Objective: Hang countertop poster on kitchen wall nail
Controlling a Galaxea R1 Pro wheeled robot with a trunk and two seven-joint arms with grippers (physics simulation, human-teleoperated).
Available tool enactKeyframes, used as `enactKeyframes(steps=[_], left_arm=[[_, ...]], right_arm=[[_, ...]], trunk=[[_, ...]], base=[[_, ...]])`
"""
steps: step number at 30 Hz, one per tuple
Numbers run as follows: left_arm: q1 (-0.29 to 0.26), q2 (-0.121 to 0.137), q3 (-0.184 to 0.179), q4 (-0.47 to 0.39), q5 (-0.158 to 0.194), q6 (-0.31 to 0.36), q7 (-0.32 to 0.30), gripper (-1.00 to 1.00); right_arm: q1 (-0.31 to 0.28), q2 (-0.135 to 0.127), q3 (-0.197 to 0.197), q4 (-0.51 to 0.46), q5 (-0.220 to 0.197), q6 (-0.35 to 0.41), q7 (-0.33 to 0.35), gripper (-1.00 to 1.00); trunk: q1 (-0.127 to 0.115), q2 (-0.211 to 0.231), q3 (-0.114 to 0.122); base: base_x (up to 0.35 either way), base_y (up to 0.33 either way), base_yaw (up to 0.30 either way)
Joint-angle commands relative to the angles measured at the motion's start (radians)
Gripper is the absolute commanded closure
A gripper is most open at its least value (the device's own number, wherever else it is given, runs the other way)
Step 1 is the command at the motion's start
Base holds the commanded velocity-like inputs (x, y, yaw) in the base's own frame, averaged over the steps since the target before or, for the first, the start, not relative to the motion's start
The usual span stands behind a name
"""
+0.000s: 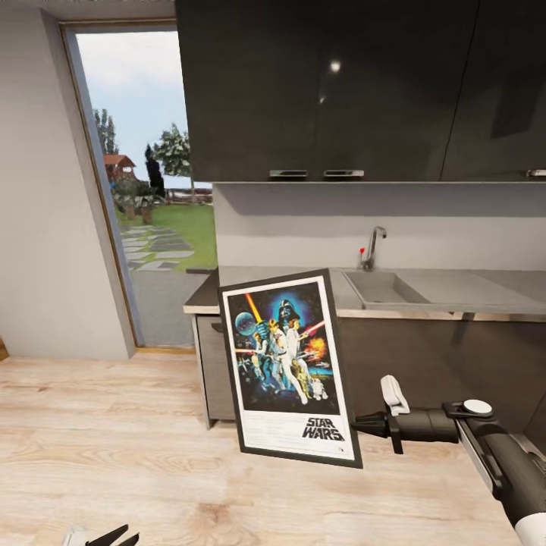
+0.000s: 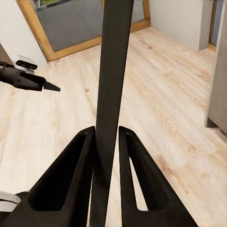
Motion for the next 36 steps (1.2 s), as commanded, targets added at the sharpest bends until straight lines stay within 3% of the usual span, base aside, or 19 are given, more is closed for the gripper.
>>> enactKeyframes(steps=[1,10,18,25,31,36], left_arm=[[-0.001,-0.004,-0.001,0.001,0.002,-0.006,0.036,-1.0],[-0.001,-0.029,0.0,0.002,0.002,-0.003,0.095,-1.0],[0.042,-0.038,0.0,0.002,0.002,0.075,0.198,-1.0],[0.108,-0.073,0.001,0.001,0.003,0.084,0.218,-1.0],[0.117,-0.078,0.003,0.001,0.008,0.085,0.219,-1.0],[0.119,-0.078,0.004,0.001,0.041,0.085,0.22,-1.0]], right_arm=[[0.0,0.002,-0.001,0.0,-0.001,0.014,0.006,1.0],[0.0,0.002,-0.002,0.0,-0.001,0.014,0.006,1.0],[0.0,0.002,-0.002,-0.001,-0.001,0.014,0.006,1.0],[0.0,0.002,-0.002,0.0,0.0,0.014,0.005,1.0],[-0.001,0.002,-0.002,0.0,0.0,0.014,0.004,1.0],[-0.001,0.002,-0.002,0.0,0.0,0.014,0.004,1.0]], trunk=[[-0.004,0.007,0.001],[-0.038,0.07,0.018],[-0.069,0.126,0.03],[-0.096,0.175,0.041],[-0.119,0.217,0.05],[-0.138,0.252,0.058]], base=[[0.0,0.0,0.0],[0.0,0.0,0.0],[0.0,0.0,0.0],[0.0,0.0,0.0],[0.0,0.0,0.0],[0.0,0.0,0.0]])
